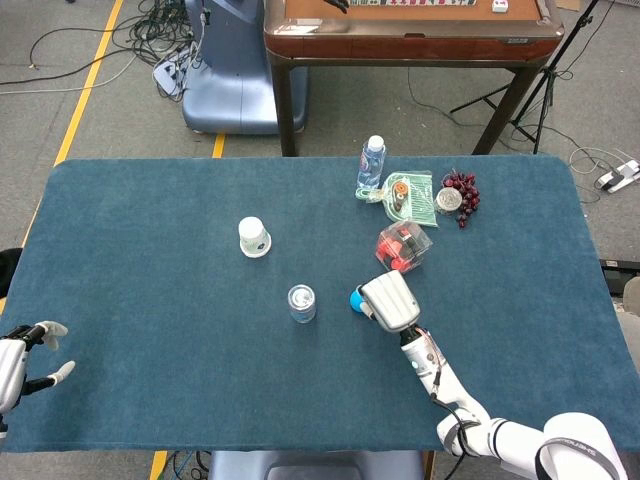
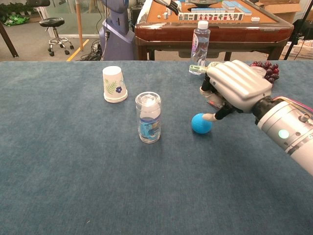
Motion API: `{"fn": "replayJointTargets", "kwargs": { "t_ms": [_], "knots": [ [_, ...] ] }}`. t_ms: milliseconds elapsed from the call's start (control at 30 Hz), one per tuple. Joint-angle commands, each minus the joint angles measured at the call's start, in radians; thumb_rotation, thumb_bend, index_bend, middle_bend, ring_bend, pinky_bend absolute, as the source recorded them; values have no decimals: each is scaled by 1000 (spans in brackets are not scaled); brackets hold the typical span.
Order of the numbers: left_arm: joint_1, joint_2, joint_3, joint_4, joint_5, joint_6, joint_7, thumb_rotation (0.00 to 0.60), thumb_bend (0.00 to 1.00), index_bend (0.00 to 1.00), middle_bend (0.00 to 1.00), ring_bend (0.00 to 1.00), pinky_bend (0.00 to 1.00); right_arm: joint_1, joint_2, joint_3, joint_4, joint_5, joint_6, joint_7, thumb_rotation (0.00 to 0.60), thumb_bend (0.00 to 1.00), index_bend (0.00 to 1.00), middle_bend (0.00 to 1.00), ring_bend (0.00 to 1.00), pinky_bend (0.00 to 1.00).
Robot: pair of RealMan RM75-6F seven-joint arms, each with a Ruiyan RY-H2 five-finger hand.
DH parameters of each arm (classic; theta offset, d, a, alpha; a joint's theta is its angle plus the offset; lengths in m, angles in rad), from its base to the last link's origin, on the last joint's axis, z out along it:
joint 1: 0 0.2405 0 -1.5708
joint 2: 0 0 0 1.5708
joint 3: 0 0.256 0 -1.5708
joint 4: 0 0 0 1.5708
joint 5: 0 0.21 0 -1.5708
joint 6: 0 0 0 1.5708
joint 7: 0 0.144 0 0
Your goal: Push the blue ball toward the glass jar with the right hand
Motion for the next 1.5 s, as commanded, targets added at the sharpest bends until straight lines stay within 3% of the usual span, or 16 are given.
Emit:
{"fn": "replayJointTargets", "kwargs": {
  "t_ms": [33, 400, 900, 1500],
  "knots": [
    [0, 0, 1, 0, 0, -1, 2, 600, 60, 446, 558, 485, 663, -15, 21, -19, -33, -5, 5, -10, 600, 0, 1000, 1000, 1000, 1000],
    [-1, -2, 3, -2, 2, -3, 8, 600, 60, 446, 558, 485, 663, -41, 39, -49, -48, 19, -35, -37, 600, 0, 1000, 1000, 1000, 1000],
    [2, 6, -1, -6, -5, -1, -9, 600, 60, 452, 558, 485, 663, -1, -58, -24, 104, 47, -94, 5, 600, 0, 1000, 1000, 1000, 1000],
    [3, 12, -1, -7, -5, -1, -17, 600, 60, 454, 558, 485, 663, 52, -99, 24, 189, 39, -51, 65, 600, 0, 1000, 1000, 1000, 1000]
  ]
}}
